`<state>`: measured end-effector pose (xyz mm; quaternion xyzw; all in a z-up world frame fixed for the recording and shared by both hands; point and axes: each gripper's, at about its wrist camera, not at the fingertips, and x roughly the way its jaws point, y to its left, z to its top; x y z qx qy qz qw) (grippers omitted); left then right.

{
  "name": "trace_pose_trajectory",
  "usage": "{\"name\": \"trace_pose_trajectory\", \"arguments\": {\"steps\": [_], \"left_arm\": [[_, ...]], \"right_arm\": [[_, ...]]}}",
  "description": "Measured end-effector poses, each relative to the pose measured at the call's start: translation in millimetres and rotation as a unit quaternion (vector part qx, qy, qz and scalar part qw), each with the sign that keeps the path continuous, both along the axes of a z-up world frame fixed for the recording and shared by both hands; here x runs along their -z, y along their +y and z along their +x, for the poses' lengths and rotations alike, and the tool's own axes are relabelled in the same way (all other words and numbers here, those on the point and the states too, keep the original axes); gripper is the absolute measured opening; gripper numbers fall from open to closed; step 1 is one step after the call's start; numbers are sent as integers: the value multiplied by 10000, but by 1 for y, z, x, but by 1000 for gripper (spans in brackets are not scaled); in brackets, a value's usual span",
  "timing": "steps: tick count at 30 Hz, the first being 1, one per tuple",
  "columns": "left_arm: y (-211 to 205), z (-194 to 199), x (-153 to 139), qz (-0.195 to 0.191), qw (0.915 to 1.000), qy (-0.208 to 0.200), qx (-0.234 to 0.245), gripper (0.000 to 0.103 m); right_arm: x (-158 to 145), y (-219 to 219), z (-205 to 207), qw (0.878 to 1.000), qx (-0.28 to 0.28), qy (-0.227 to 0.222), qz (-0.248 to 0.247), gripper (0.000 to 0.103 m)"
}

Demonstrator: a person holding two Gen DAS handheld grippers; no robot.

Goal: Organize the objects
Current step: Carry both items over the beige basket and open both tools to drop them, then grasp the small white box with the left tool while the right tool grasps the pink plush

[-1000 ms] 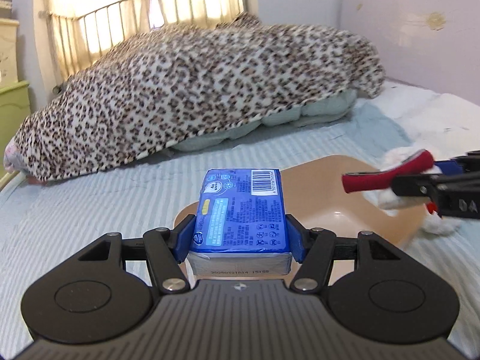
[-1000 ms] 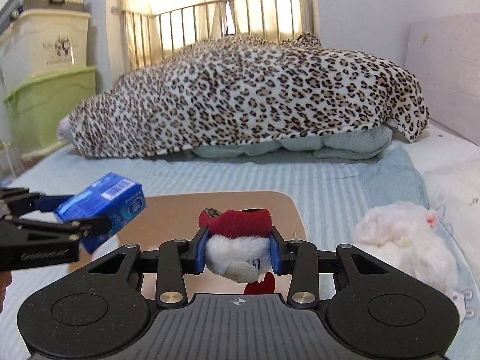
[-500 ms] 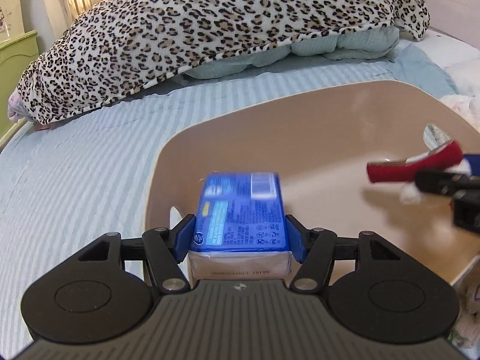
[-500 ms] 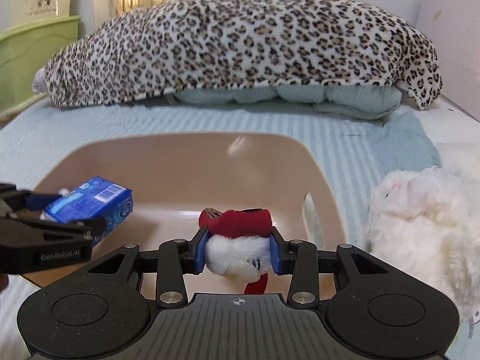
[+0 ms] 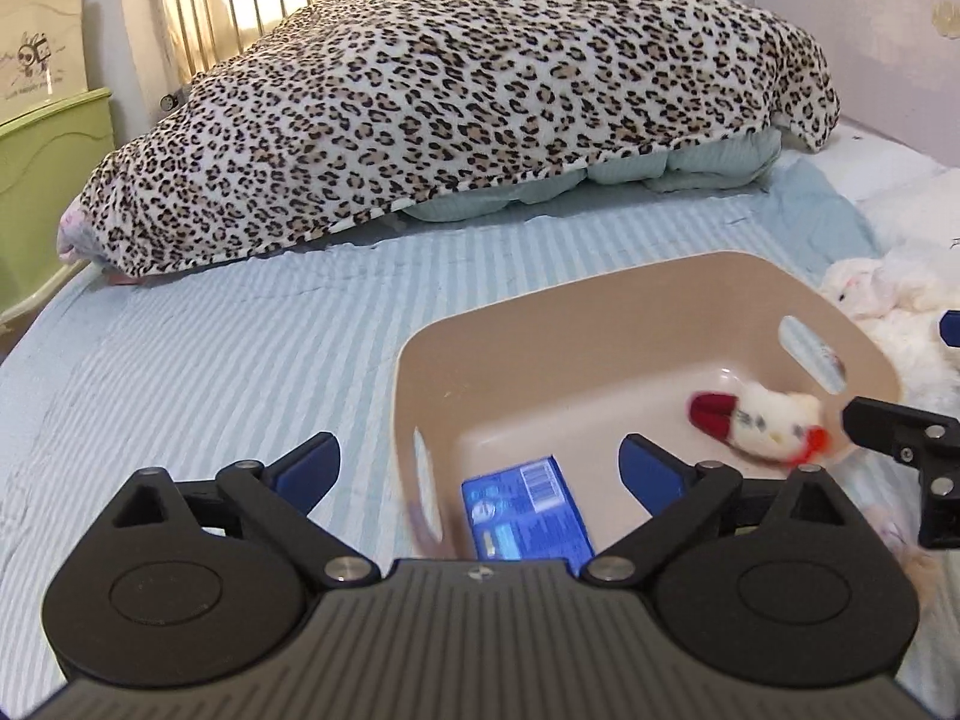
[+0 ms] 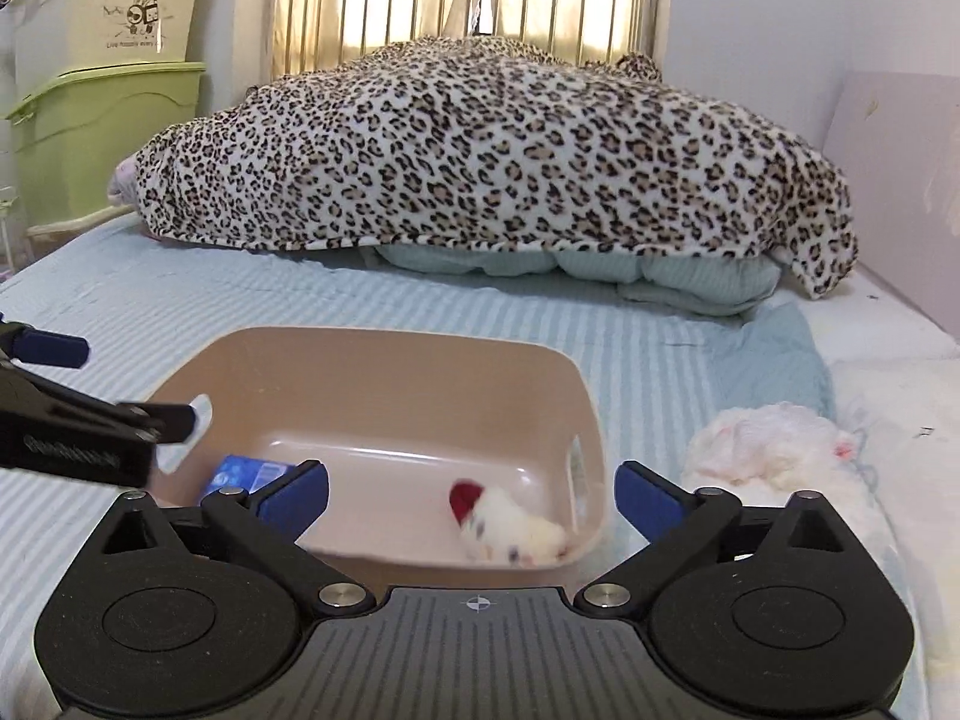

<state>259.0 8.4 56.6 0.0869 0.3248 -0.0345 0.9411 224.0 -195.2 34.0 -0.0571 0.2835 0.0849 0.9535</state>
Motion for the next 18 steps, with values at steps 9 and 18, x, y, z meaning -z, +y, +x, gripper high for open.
{"name": "trace_pose_trajectory", "arguments": {"steps": [9, 18], "left_arm": [[12, -41, 5, 196, 9995, 247, 84, 100], [14, -53, 47, 342, 9976, 593, 93, 100]], "right_arm": [[7, -21, -41, 9995, 192, 242, 1, 103], [51, -29, -51, 9972, 182, 723, -100, 103]]}}
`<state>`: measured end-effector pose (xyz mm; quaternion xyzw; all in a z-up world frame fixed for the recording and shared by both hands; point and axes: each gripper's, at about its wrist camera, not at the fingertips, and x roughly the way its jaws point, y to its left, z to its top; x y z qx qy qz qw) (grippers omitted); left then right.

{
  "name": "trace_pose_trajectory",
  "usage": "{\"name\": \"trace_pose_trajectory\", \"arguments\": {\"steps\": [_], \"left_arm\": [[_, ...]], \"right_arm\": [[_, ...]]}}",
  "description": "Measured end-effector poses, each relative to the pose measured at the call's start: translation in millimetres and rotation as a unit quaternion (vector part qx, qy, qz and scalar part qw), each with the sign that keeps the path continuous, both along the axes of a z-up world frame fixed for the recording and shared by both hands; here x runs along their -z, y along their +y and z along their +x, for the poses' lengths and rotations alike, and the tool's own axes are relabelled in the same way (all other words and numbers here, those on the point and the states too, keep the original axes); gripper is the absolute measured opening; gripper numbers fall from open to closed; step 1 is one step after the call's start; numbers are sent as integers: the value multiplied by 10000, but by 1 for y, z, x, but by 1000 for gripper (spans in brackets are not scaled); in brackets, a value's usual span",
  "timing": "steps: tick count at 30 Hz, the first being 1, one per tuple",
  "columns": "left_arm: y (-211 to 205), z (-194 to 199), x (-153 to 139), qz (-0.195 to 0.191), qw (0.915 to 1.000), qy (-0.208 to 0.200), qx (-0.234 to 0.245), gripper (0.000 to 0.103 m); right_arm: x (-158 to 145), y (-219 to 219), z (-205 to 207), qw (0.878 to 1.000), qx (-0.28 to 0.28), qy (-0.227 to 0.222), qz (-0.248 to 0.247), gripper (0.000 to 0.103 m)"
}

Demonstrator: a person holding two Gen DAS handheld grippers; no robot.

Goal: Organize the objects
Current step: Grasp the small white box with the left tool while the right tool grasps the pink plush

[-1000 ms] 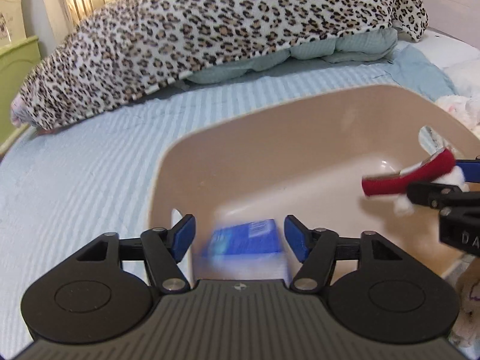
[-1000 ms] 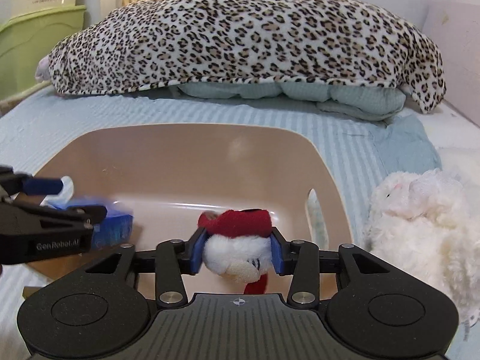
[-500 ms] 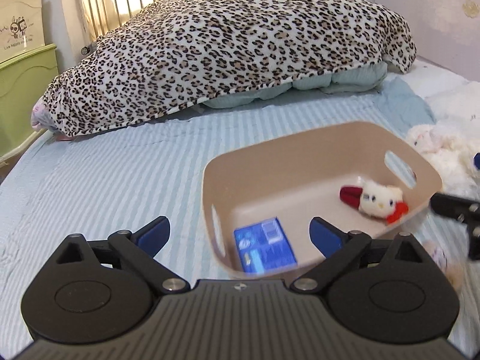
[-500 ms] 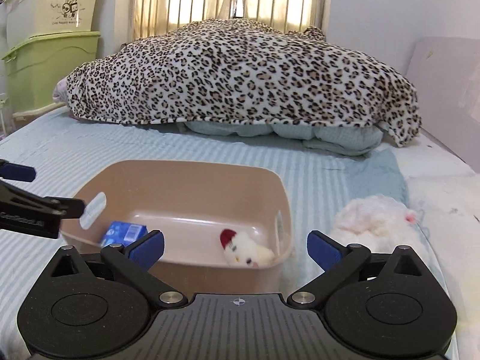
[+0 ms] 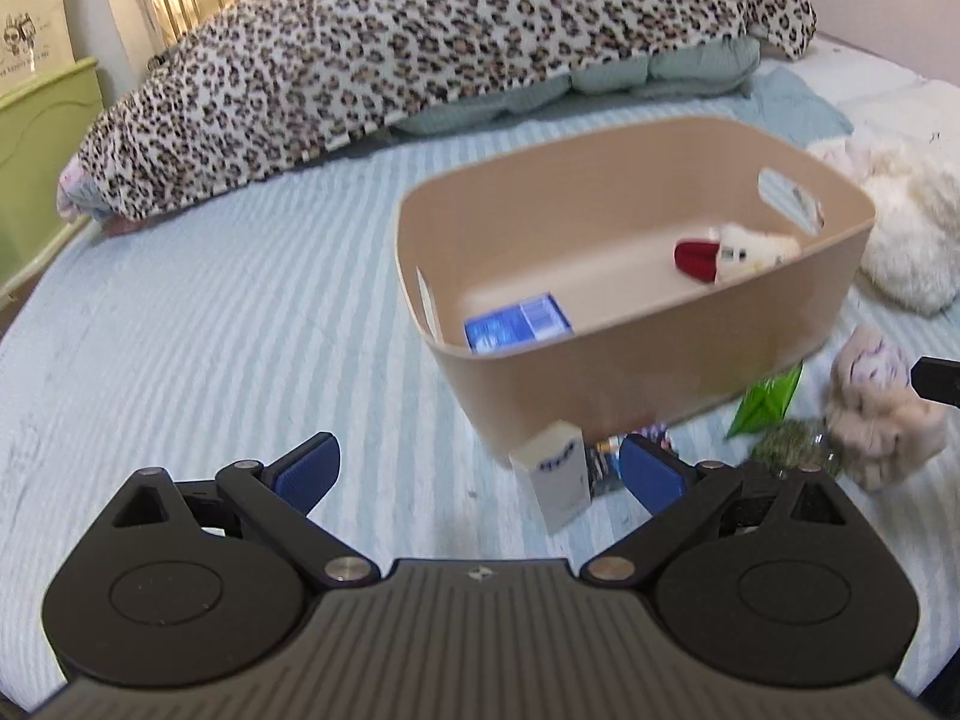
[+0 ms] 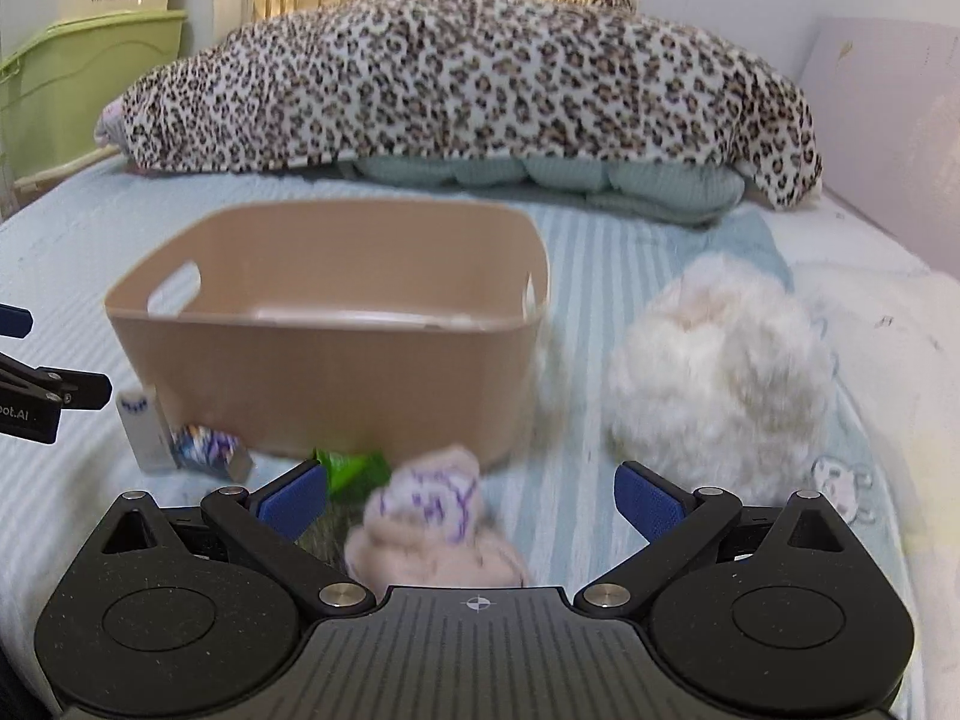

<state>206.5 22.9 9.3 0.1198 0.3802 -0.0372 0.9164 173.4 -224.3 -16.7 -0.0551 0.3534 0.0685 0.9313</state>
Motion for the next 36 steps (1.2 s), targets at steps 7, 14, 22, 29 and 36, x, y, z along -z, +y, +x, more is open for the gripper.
{"name": "trace_pose_trajectory", "arguments": {"steps": [7, 14, 22, 29, 36], "left_arm": [[-3, 6, 32, 204, 9997, -87, 34, 100], [2, 23, 51, -1, 10000, -25, -27, 98], [9, 35, 61, -457, 9989, -56, 52, 74], [9, 39, 64, -764, 9962, 216, 353, 21], [7, 27, 66, -691, 9961, 317, 444, 16]], "right_arm": [[29, -9, 7, 9990, 16, 317, 327, 103], [54, -5, 17, 9981, 65, 477, 376, 103], [71, -13, 26, 9953, 140, 684, 669, 73], [67, -12, 20, 9961, 82, 567, 672, 41], [52, -20, 8, 9960, 181, 373, 789, 34]]}}
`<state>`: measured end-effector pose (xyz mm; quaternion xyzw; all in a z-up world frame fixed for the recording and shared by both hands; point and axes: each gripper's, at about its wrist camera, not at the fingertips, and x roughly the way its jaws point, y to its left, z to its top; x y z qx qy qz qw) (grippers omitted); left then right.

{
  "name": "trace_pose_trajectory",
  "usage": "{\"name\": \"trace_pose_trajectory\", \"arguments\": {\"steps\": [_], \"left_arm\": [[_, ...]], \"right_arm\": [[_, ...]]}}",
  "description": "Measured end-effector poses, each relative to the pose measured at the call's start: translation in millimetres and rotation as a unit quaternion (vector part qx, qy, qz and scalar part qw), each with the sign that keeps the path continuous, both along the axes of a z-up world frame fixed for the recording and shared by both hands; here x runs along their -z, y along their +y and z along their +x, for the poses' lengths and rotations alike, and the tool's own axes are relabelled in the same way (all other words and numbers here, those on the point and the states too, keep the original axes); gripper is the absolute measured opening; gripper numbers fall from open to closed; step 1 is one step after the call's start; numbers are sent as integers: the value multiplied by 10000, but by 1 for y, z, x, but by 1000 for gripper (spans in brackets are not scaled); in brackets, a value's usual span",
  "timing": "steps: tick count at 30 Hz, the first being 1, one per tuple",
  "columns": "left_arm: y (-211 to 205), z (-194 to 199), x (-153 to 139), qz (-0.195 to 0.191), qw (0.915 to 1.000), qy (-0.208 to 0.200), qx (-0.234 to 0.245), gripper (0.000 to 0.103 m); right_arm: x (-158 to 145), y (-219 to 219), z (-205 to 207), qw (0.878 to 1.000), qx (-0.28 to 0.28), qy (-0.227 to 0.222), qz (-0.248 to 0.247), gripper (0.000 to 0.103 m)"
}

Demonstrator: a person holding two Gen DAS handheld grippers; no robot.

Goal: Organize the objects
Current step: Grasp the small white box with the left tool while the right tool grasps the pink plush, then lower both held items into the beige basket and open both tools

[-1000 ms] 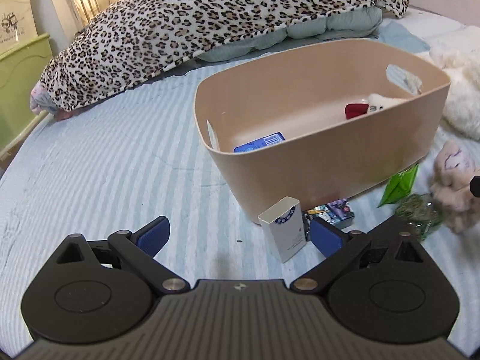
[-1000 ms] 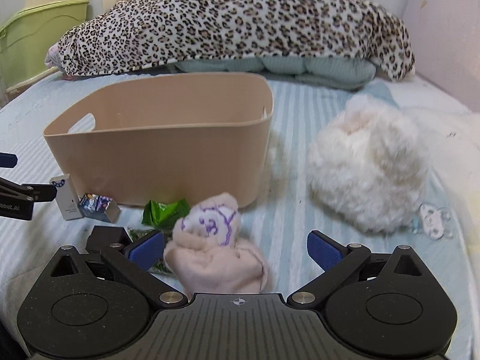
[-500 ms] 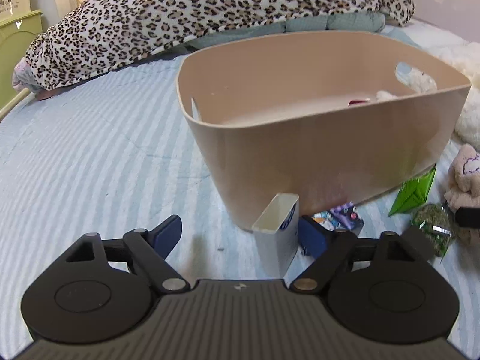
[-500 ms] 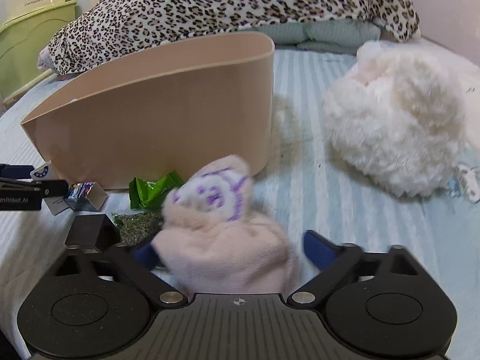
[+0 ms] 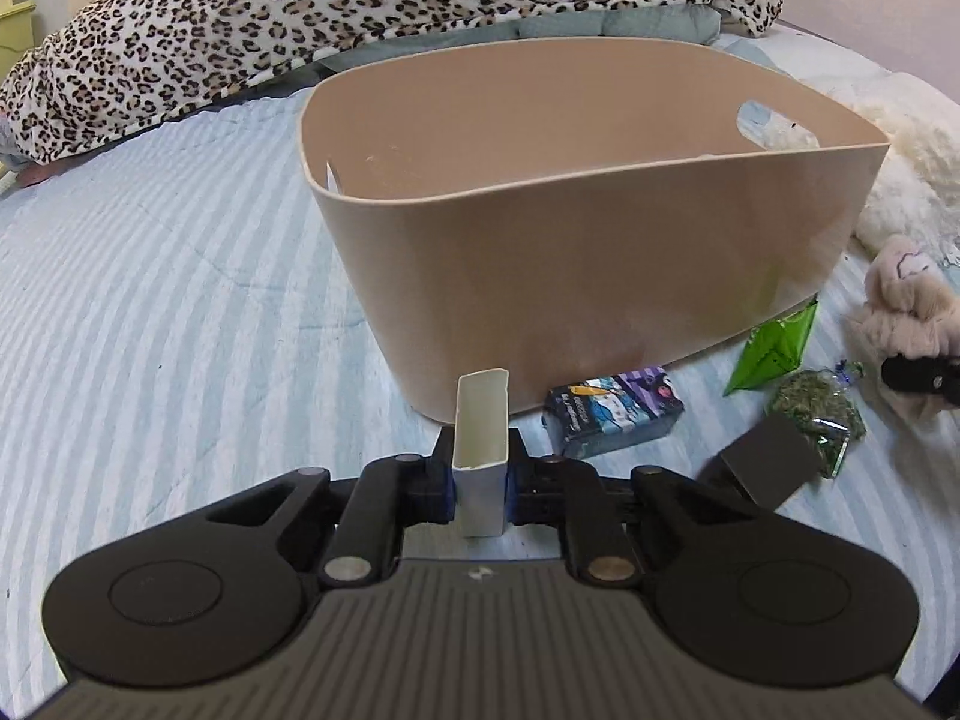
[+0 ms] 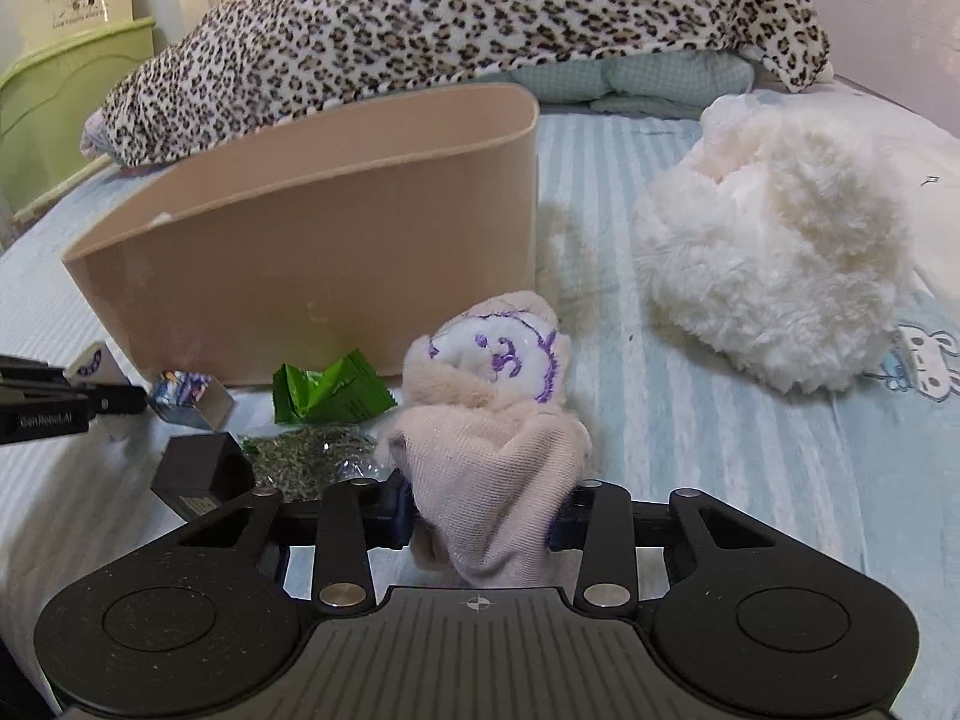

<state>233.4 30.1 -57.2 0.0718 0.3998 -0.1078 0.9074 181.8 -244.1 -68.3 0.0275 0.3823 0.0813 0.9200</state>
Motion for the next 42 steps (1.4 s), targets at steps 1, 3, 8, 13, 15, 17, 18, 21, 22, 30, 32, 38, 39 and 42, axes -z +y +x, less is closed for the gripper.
{"name": "trace_pose_trajectory", "arguments": {"steps": [1, 3, 8, 13, 15, 17, 18, 21, 22, 30, 32, 38, 39, 42], "left_arm": [[0, -2, -2, 0, 10000, -16, -2, 16], [2, -7, -7, -6, 10000, -71, 1, 16], [4, -23, -29, 102, 9989, -429, -139, 16], [7, -35, -58, 38, 9966, -796, -198, 16], [7, -41, -70, -2, 9957, -910, -167, 16], [6, -44, -81, -55, 9949, -1005, -83, 16], [5, -45, -86, -40, 9941, -1083, -69, 16], [3, -44, -99, -46, 9918, -1275, -63, 16], [2, -42, -102, -68, 9913, -1315, -70, 16], [-14, -4, -119, 187, 9876, -1557, -87, 16], [-17, 10, -118, 130, 9883, -1513, -128, 16], [-27, 55, -95, 254, 9915, -1240, -312, 16], [-29, 62, -90, 294, 9919, -1190, -341, 16], [-34, 74, -74, 401, 9928, -1056, -390, 16]], "right_arm": [[-4, -1, -2, 10000, 25, -48, 31, 34], [-14, -5, -8, 9998, 89, -172, 95, 34], [-46, -9, -16, 9985, 156, -503, 174, 34], [-78, -5, -22, 9957, 92, -908, 168, 34], [-89, -1, -22, 9942, 49, -1061, 159, 34], [-99, 4, -20, 9929, -35, -1183, 138, 34], [-103, 7, -18, 9923, -84, -1231, 129, 34], [-114, 14, -10, 9905, -203, -1353, 168, 34], [-117, 16, -6, 9898, -223, -1400, 161, 34], [-126, 38, 33, 9866, -437, -1563, -148, 34], [-125, 40, 48, 9884, -490, -1437, -53, 34], [-110, 56, 81, 9904, -514, -1261, -239, 34], [-105, 58, 86, 9907, -514, -1224, -289, 34], [-89, 63, 98, 9922, -449, -1101, -371, 34]]}}
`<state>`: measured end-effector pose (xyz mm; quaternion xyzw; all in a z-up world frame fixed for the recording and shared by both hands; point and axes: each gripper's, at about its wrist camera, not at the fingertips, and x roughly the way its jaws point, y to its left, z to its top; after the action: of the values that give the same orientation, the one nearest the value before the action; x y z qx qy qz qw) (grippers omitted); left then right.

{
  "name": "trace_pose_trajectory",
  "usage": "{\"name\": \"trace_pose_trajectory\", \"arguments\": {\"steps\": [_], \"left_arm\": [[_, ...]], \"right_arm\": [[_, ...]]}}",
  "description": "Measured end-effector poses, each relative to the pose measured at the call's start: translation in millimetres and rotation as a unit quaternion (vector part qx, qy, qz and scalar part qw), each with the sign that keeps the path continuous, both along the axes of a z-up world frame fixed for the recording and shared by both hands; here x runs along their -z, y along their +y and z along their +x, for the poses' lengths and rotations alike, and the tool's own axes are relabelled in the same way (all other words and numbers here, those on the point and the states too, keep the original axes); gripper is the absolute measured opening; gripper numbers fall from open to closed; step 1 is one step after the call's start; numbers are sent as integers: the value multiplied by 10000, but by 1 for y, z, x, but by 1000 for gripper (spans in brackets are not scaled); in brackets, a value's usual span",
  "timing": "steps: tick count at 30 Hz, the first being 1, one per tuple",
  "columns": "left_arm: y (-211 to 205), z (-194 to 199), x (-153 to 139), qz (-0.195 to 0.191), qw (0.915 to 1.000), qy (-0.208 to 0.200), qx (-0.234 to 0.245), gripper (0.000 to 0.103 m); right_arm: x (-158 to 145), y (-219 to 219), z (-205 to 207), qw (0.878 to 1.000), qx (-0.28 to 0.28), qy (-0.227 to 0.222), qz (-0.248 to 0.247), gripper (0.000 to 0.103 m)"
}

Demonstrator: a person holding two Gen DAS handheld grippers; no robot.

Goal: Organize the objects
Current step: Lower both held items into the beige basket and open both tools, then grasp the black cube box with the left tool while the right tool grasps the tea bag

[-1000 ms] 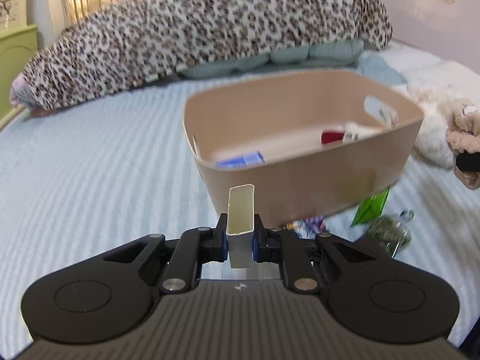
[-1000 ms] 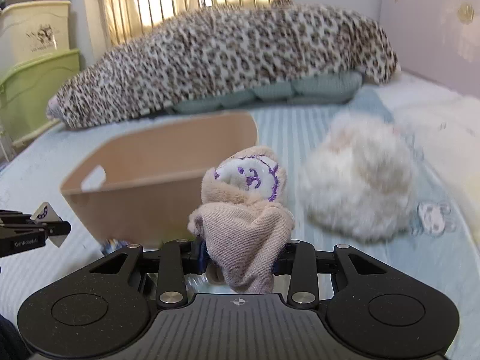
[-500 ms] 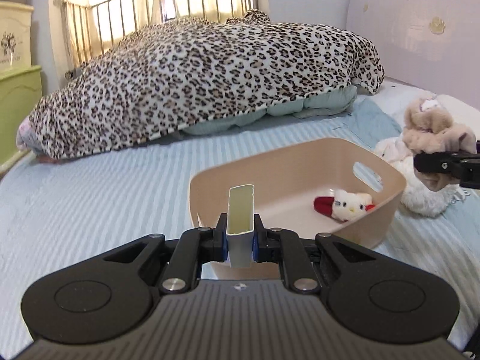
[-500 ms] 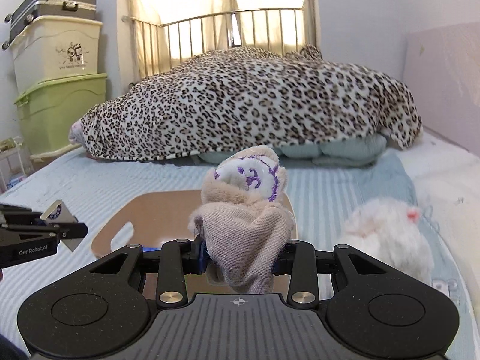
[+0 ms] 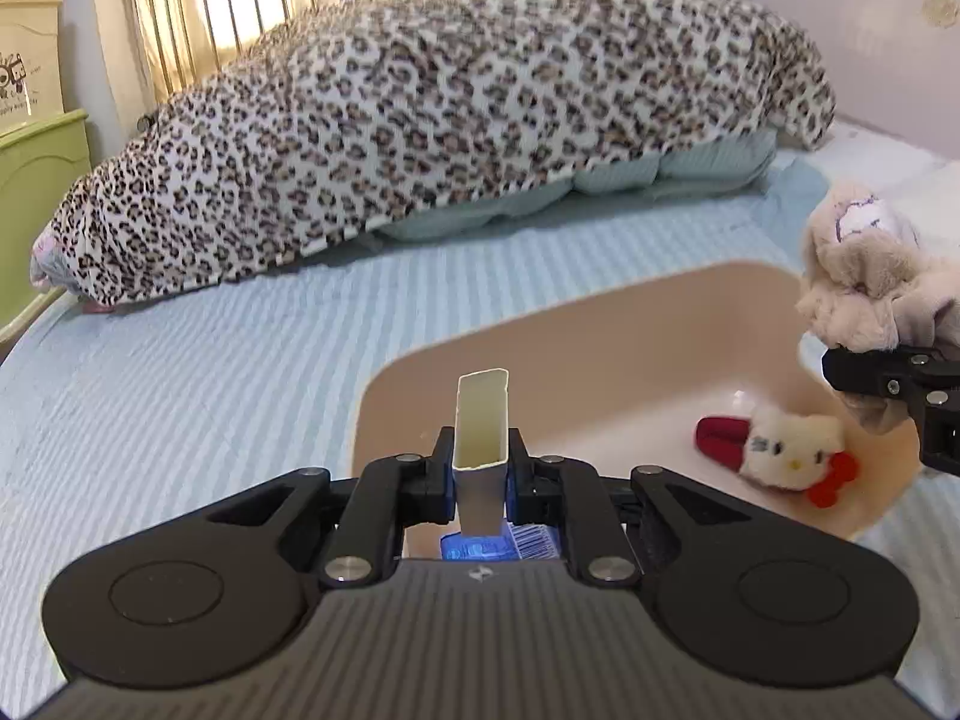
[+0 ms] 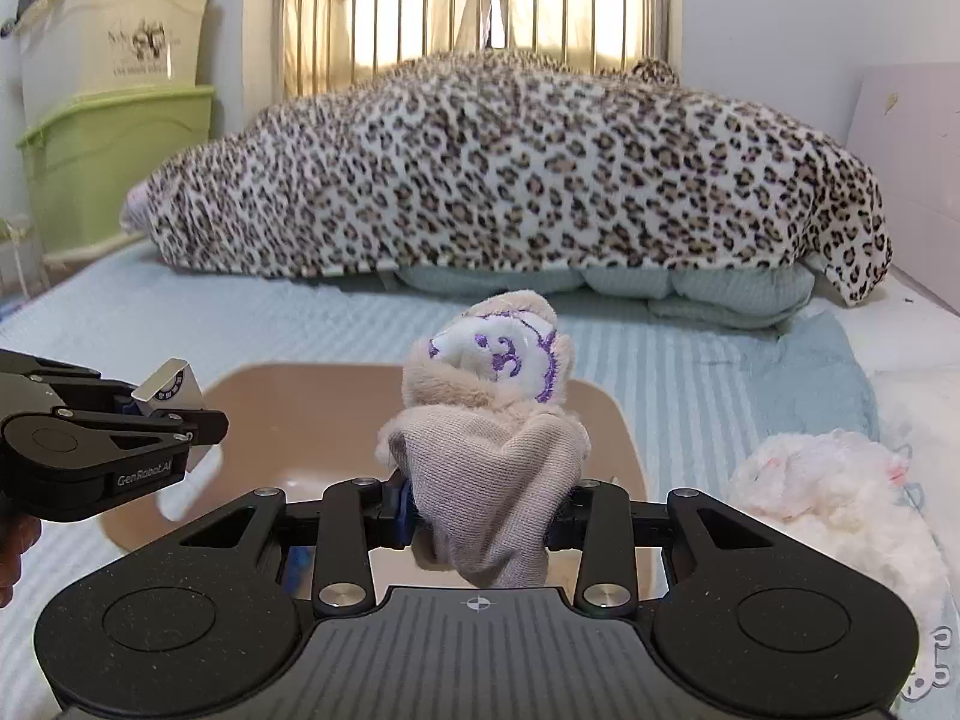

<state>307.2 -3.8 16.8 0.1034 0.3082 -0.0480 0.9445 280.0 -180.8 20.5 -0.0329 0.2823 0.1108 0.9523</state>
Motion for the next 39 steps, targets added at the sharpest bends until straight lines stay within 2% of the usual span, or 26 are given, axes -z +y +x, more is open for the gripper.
{"name": "trace_pose_trajectory", "arguments": {"steps": [7, 10, 14, 15, 17, 19, 22, 25, 30, 34, 39], "left_arm": [[1, 19, 32, -14, 9983, 536, -233, 16], [3, 21, 40, -54, 9974, 666, -268, 16], [-1, 16, 40, 64, 9973, 684, -243, 19], [-3, 12, 38, 119, 9975, 653, -225, 26], [-4, 5, 30, 155, 9980, 560, -250, 71], [-3, -5, 18, 114, 9987, 355, -343, 84], [-4, -16, 5, 150, 9988, 340, -321, 84], [-4, -30, -4, 194, 9989, 279, -315, 86], [1, -58, -18, 30, 9991, 222, -362, 88], [3, -81, -23, -40, 9991, 253, -329, 92], [0, -104, -16, -77, 9987, 415, -285, 92]], "right_arm": [[36, 11, 17, 9992, 168, 346, -55, 35], [48, 16, 19, 9982, 151, 540, -188, 40], [48, 18, 12, 9981, 179, 542, -222, 54], [46, 18, 8, 9983, 184, 513, -225, 57], [36, 16, -1, 9988, 213, 385, -204, 75], [25, 11, -10, 9994, 249, 213, -142, 86], [8, 3, -28, 9994, 353, 0, 31, 103], [-6, -3, -44, 9992, 379, -62, 101, 103], [-17, -8, -72, 9993, 372, -93, -7, 103], [-15, -15, -96, 9990, 450, -41, -38, 103], [-4, -28, -119, 9983, 552, 175, 109, 103]]}}
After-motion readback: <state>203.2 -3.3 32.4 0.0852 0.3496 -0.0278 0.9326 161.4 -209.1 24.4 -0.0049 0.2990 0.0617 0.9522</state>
